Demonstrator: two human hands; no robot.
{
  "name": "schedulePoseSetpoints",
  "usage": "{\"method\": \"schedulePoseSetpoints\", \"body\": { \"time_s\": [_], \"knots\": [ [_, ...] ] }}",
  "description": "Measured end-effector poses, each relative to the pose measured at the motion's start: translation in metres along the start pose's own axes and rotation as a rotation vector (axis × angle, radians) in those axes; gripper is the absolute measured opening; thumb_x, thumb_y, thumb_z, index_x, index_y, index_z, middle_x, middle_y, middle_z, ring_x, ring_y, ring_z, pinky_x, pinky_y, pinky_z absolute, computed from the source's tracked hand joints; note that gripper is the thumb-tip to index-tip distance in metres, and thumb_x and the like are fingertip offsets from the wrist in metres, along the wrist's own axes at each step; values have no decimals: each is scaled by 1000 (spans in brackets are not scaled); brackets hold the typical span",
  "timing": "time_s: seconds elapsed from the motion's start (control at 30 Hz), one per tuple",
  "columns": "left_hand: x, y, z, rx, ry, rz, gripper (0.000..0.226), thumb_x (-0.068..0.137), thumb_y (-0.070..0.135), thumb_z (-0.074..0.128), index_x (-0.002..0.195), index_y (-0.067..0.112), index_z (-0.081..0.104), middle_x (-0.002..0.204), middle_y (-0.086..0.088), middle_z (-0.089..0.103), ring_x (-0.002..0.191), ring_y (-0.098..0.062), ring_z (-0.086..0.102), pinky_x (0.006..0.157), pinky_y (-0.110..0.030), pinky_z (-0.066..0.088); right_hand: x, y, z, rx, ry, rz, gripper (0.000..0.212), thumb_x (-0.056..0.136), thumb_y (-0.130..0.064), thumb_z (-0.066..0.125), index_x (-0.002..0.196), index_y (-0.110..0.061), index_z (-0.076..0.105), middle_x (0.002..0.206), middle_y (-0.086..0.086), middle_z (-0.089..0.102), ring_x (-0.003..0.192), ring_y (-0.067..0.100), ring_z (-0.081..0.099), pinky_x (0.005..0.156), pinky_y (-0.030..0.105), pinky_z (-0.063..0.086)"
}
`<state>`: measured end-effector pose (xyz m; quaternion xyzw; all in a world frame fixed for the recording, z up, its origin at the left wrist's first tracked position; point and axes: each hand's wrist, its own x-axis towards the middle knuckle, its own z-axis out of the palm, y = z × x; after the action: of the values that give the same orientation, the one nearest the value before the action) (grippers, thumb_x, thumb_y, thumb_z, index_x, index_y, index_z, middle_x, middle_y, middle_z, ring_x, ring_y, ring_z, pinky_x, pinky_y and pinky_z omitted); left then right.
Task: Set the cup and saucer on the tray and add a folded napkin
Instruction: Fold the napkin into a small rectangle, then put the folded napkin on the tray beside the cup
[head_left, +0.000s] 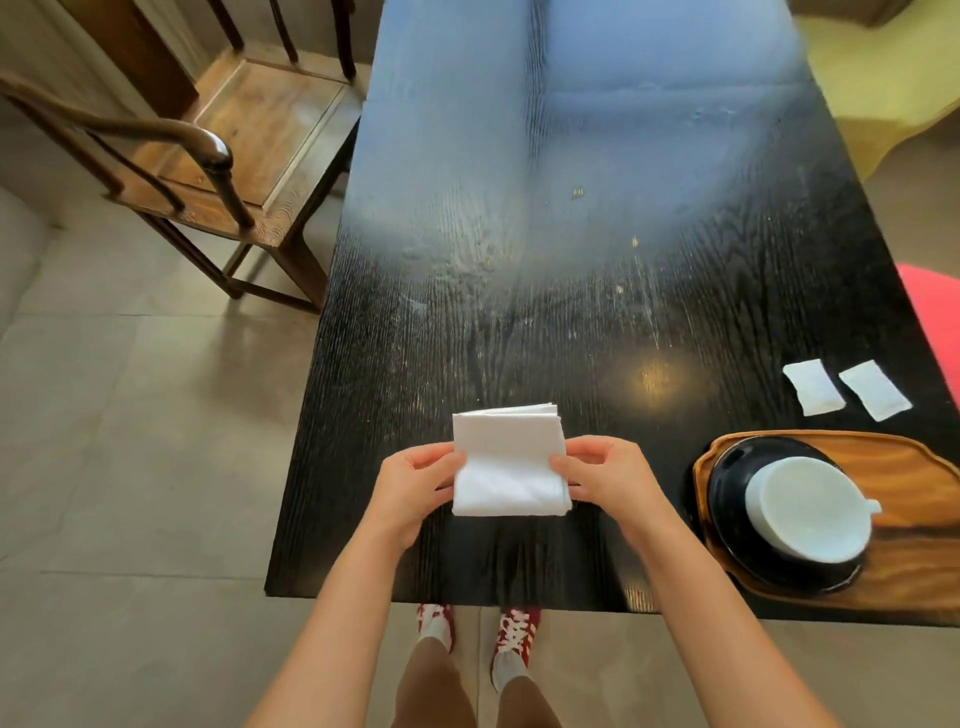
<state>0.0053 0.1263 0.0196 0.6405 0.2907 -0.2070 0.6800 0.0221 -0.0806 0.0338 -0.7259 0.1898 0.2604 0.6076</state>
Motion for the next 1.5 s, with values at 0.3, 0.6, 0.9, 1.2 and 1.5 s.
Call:
{"method": "schedulePoseSetpoints", "body": {
  "time_s": [0.3,0.6,0.9,1.2,1.5],
  "knots": [
    [-54,51,5,74,-192,137,24,86,11,63,109,13,67,102,-2,73,95,-16,69,78,-31,57,-56,-40,-20,1,71,-88,8,84,-17,67,90,-22,66,95,-4,68,89,10,64,63,18,55],
    [-93,74,13,162,-275,233,22,86,10,62,105,20,67,100,2,73,94,-14,69,83,-35,56,-121,-62,-32,33,186,-170,13,84,-13,65,96,-11,68,94,0,70,85,10,66,58,17,55],
    [-135,82,32,157,-274,302,21,86,10,62,106,15,66,101,-4,71,93,-17,68,79,-34,57,-176,-55,-45,97,300,-181,23,84,-18,66,106,-12,65,98,-2,68,86,8,64,58,16,55],
    [-156,79,114,182,-288,360,17,86,7,62,98,18,67,98,-3,71,92,-18,68,76,-33,57,-194,-32,-118,206,330,-216,25,85,-12,64,108,-3,64,103,9,69,95,22,66,73,34,59],
    [-170,45,257,172,-179,414,16,84,5,64,95,16,69,94,-2,72,88,-15,69,67,-25,58,-195,-2,-259,102,360,-250,22,82,-11,67,103,-4,67,99,8,70,85,14,66,53,15,51]
  ]
}}
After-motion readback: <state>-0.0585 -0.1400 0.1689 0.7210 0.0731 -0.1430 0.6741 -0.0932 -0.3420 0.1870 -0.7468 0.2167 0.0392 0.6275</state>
